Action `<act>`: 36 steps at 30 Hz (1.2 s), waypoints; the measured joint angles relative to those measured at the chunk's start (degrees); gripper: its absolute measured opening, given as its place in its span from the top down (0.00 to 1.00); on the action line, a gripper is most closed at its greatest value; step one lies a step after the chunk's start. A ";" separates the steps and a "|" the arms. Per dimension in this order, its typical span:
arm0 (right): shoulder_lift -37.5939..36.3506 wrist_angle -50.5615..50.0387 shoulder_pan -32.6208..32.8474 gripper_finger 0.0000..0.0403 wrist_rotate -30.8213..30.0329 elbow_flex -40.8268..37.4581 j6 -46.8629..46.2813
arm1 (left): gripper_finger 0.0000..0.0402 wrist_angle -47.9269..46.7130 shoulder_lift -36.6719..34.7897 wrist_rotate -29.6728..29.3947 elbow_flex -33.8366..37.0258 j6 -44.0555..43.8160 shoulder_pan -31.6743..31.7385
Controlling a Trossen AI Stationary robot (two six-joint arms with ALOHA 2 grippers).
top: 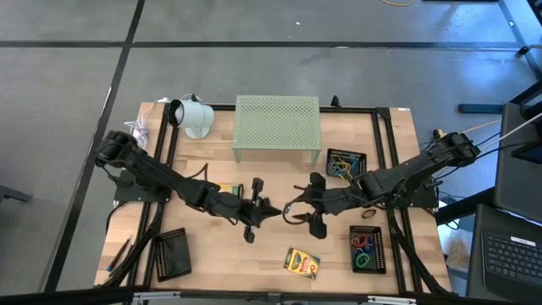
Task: Pick & Place Office Desk Supplies
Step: Put the blue rubber band into the top right black bin
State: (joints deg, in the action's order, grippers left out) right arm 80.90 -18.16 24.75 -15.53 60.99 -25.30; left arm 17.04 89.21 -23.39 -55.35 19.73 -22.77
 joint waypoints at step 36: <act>0.00 7.68 0.23 0.97 -3.54 0.00 20.17 | 0.99 8.04 -0.20 0.48 -0.09 8.55 3.06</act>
State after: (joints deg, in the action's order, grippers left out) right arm 80.90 -10.48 24.97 -19.07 60.99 -5.13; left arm 25.08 89.01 -22.91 -55.44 28.27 -19.70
